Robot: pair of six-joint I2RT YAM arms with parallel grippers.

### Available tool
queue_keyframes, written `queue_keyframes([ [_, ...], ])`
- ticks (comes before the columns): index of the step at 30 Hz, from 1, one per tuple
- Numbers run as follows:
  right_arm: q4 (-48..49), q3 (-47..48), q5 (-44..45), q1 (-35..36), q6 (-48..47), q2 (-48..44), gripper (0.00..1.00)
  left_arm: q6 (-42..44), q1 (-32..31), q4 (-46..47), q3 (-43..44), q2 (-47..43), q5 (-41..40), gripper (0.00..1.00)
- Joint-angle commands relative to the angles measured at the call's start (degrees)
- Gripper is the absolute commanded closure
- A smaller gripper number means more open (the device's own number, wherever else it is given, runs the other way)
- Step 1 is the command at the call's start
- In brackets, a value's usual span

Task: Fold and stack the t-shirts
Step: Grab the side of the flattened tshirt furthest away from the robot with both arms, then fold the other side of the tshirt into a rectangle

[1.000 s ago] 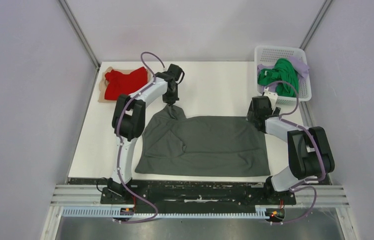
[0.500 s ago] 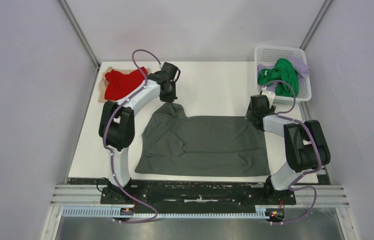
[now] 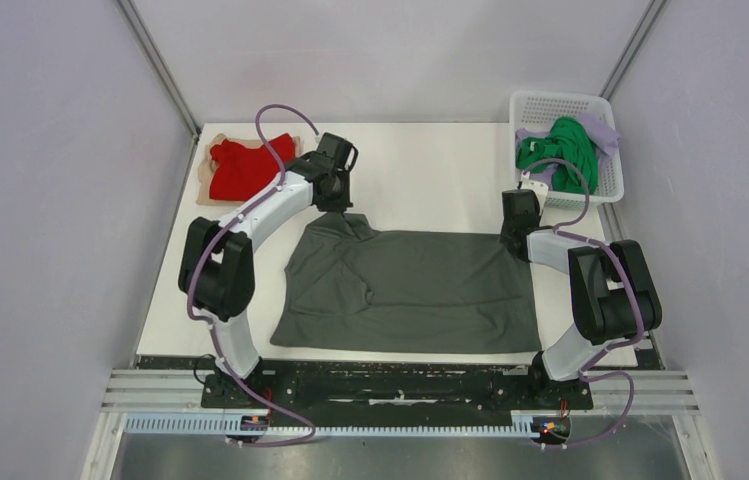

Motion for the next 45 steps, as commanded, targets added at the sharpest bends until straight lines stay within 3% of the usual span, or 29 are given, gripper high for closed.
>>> queue_keyframes([
  [1,1.51,1.78,-0.53,-0.36,-3.54,-1.03,0.67,-3.48,-0.15,1.79,-1.33,-3.89,0.09,0.98],
  [7,3.08,0.67,-2.68,-0.41,-5.24,-2.54,0.94,-4.28,-0.24,1.92,-4.2,-6.93,-0.25,0.98],
  [9,2.98,0.23,-3.11,-0.37,-5.33,-3.45,0.97,-4.48,-0.33,1.98,-5.37,-8.13,-0.26,0.98],
  [23,3.78,-6.56,-9.1,-0.28,-4.82,-13.76,0.97,-9.97,-2.93,2.8,-18.08,-19.64,-0.68,0.98],
  [45,-2.31,-20.31,-9.88,-0.1,-4.25,-36.71,0.95,-18.07,-8.23,1.84,-37.6,-41.85,0.46,0.98],
])
